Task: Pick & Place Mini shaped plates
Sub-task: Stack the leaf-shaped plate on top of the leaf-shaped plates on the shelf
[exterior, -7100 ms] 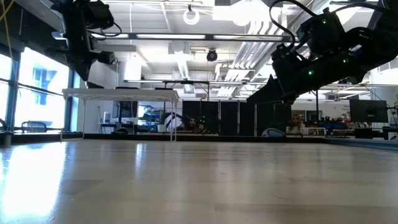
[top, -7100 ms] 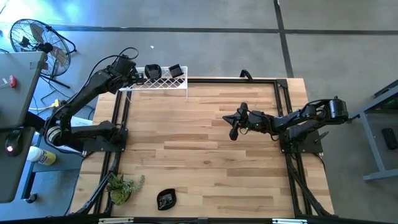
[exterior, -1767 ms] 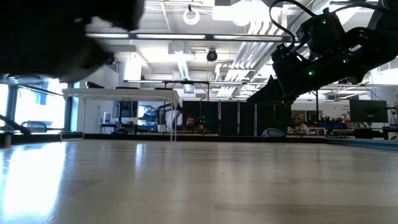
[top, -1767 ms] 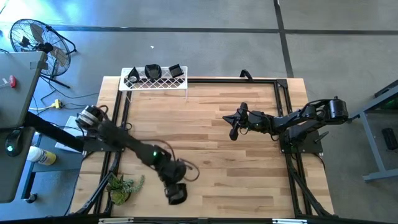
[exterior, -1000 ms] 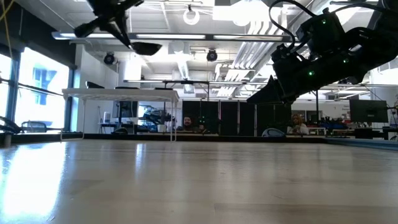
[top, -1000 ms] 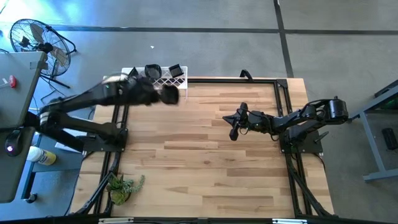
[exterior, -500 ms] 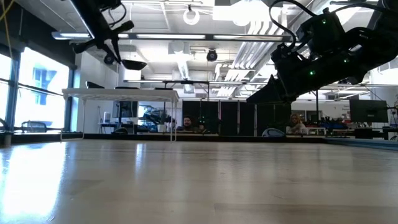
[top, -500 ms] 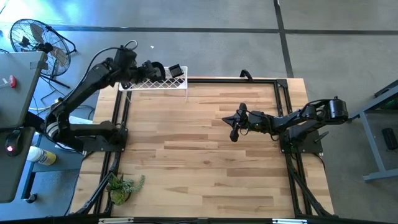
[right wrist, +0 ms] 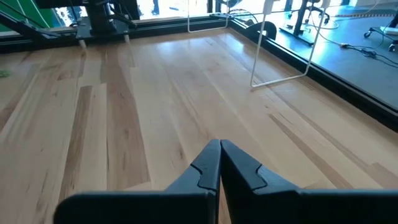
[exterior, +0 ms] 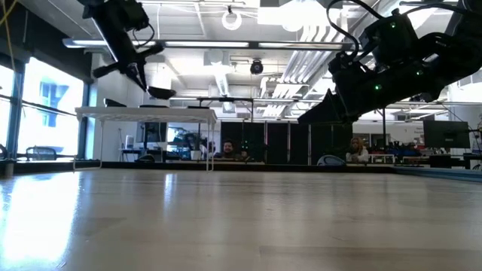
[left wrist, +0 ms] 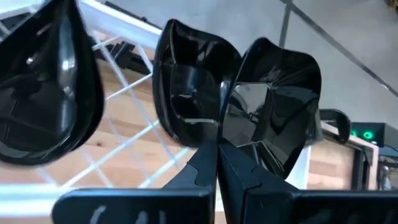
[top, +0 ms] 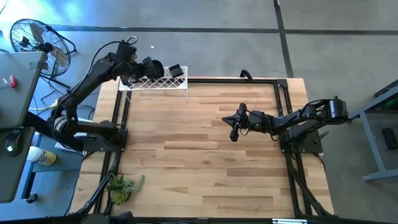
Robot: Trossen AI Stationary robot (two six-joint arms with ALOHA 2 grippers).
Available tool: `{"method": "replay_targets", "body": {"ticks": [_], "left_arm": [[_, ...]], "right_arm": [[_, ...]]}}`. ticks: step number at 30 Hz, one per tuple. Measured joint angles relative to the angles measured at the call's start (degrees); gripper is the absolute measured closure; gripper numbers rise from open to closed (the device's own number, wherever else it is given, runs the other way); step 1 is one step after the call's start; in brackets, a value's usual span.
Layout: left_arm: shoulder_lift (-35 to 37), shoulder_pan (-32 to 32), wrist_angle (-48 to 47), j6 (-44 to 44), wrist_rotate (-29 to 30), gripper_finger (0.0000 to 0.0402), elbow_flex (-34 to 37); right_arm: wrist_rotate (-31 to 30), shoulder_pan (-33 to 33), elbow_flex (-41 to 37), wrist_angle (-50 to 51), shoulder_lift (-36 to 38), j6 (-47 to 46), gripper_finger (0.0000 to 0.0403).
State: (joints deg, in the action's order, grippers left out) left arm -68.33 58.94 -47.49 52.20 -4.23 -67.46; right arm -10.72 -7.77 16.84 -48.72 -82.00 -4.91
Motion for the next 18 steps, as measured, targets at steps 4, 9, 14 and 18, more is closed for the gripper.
{"method": "replay_targets", "body": {"ticks": [4,9,14,18], "left_arm": [[-2.07,0.74,0.82,-0.73,-0.4,0.0401,0.0],[-2.47,3.88,0.64,-1.39,-1.9,0.0401,0.0],[-2.47,4.06,-0.75,-1.42,-2.41,0.0401,0.0],[-2.47,4.07,-1.0,-2.49,-2.19,0.0401,0.0]], "right_arm": [[0.0,0.0,0.0,-0.06,0.0,-0.04,0.0399],[0.2,0.0,0.0,-0.06,0.0,-0.02,0.04],[0.2,0.0,0.0,-0.06,0.0,-0.02,0.0397],[0.2,0.0,0.0,-0.06,0.0,0.2,0.0401]]}}
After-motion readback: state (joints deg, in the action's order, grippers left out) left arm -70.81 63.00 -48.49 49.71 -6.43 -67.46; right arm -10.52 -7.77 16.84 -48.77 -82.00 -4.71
